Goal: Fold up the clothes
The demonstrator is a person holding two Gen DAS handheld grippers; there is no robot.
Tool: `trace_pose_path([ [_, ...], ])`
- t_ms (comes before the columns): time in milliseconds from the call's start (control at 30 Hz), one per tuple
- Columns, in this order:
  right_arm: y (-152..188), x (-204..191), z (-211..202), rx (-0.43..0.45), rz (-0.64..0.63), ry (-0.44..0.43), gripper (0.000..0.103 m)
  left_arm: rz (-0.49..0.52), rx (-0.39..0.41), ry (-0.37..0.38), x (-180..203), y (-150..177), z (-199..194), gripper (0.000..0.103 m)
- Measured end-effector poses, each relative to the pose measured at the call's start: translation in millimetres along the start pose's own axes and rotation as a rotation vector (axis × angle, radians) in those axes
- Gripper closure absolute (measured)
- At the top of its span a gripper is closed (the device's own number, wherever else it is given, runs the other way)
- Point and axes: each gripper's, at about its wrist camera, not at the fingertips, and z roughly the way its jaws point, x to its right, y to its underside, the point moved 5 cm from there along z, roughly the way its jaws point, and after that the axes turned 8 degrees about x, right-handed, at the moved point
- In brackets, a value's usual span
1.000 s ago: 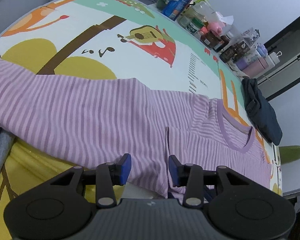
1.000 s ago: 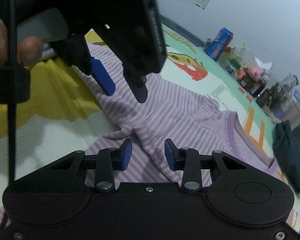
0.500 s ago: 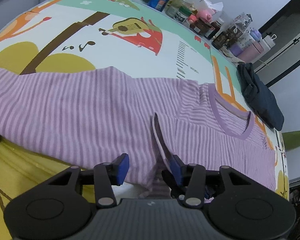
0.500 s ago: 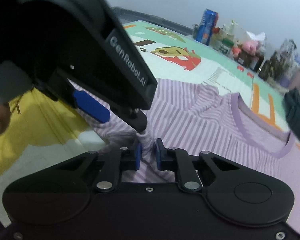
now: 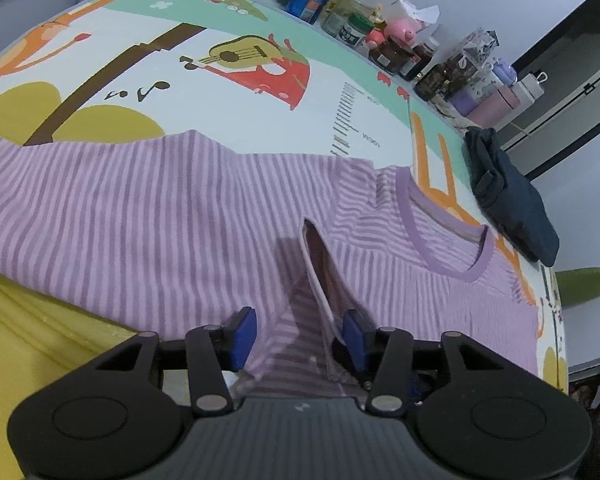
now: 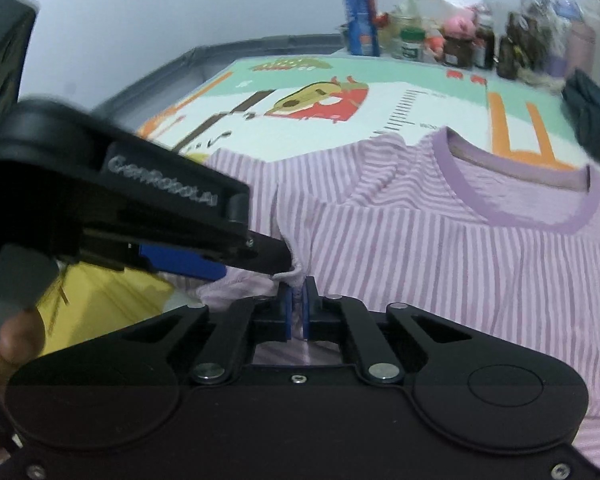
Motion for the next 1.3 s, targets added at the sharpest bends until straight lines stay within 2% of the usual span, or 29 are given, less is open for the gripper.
trace_pose_path([
  [267,-6.1,38.6,-36.9,0.062,0.135,0.039,0.099,0.009,0.001,0.036,27.6,7.4,3.2,0.053],
  [433,-10.8,77.3,-54.2,0.088,0.212,0.088,0.099,0.071,-0.021,0.072,60.2,22.5,21.1,0.054],
  [633,-5.1,122.1,-73.3,0.107,0.304,0.128,0.098,0.093,-0.027,0.137,91.6,33.7,44.6,0.055],
  [1067,8.2,200.3,-122.0,0.149,0.367,0.267,0.099,0.108,-0.062,0.153,114.3,54.8,57.1,0.052],
  [1300,15.1,238.0,-149.8,0.164,0.393,0.337,0.099,0.167,-0.071,0.149,138.4,66.8,59.3,0.052],
])
